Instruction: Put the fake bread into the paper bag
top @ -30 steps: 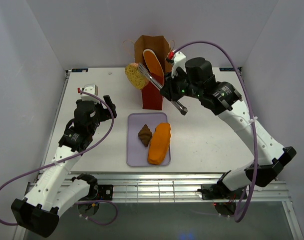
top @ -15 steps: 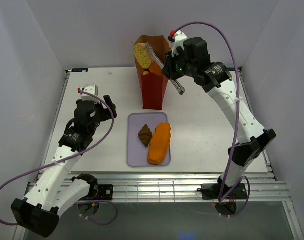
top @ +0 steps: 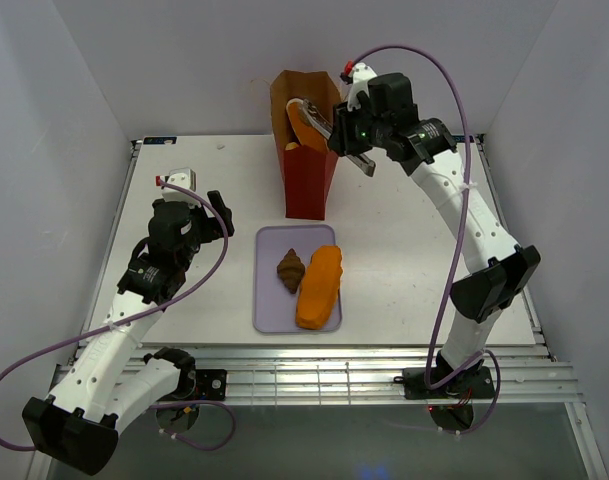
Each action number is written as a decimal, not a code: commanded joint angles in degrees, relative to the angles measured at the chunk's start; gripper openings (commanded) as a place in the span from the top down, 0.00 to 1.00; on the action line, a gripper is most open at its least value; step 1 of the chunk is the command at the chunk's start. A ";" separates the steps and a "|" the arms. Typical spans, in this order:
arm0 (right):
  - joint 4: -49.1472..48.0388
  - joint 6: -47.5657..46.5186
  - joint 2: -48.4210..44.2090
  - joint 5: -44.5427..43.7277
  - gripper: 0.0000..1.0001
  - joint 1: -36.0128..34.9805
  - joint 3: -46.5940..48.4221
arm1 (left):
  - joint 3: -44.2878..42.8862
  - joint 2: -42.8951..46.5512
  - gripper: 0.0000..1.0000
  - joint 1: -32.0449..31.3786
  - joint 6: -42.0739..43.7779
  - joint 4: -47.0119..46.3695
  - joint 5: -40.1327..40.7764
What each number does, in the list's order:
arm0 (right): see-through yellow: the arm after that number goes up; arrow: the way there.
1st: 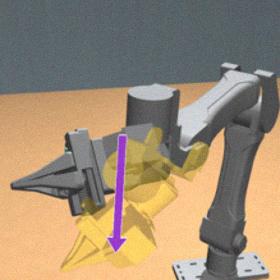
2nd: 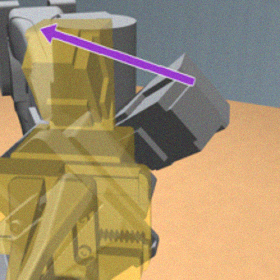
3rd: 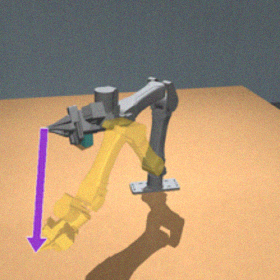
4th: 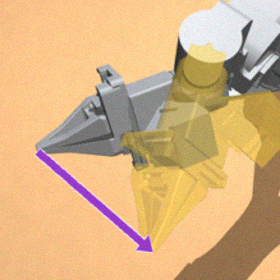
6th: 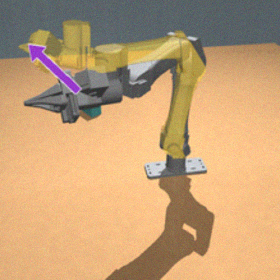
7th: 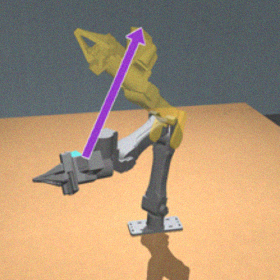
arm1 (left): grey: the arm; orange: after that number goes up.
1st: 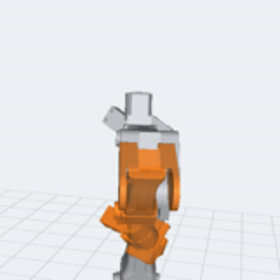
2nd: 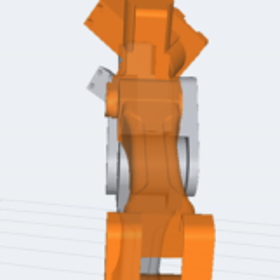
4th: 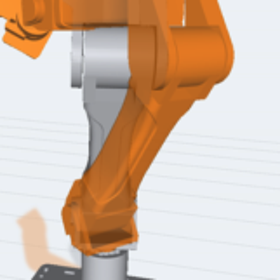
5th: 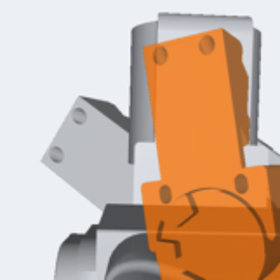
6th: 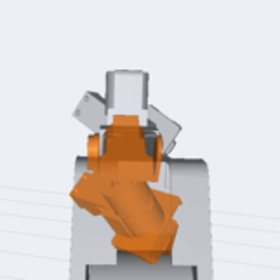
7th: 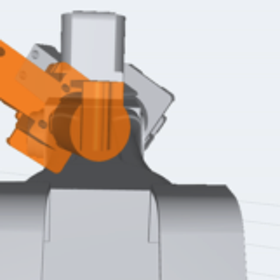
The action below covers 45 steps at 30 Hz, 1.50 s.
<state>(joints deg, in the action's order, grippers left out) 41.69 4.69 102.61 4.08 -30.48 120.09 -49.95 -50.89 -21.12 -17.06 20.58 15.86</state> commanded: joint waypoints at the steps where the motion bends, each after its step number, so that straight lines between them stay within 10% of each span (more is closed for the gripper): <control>1: -3.64 -0.29 -0.57 0.76 0.60 0.95 0.41 | 0.47 0.97 0.02 -0.14 -0.26 -0.80 -0.13; 18: -6.36 1.20 -15.50 -2.23 0.57 1.04 -9.25 | 0.74 0.27 0.02 -0.14 -0.17 -0.98 0.66; 45: -24.72 8.41 -46.89 -18.58 0.54 2.35 -74.12 | 0.82 -1.31 0.02 -0.14 -0.26 -0.89 1.02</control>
<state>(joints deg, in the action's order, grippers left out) 24.67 11.57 56.38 -12.80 -28.69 47.97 -49.21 -52.27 -21.12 -17.06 20.51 17.08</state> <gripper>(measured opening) 0.464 0.979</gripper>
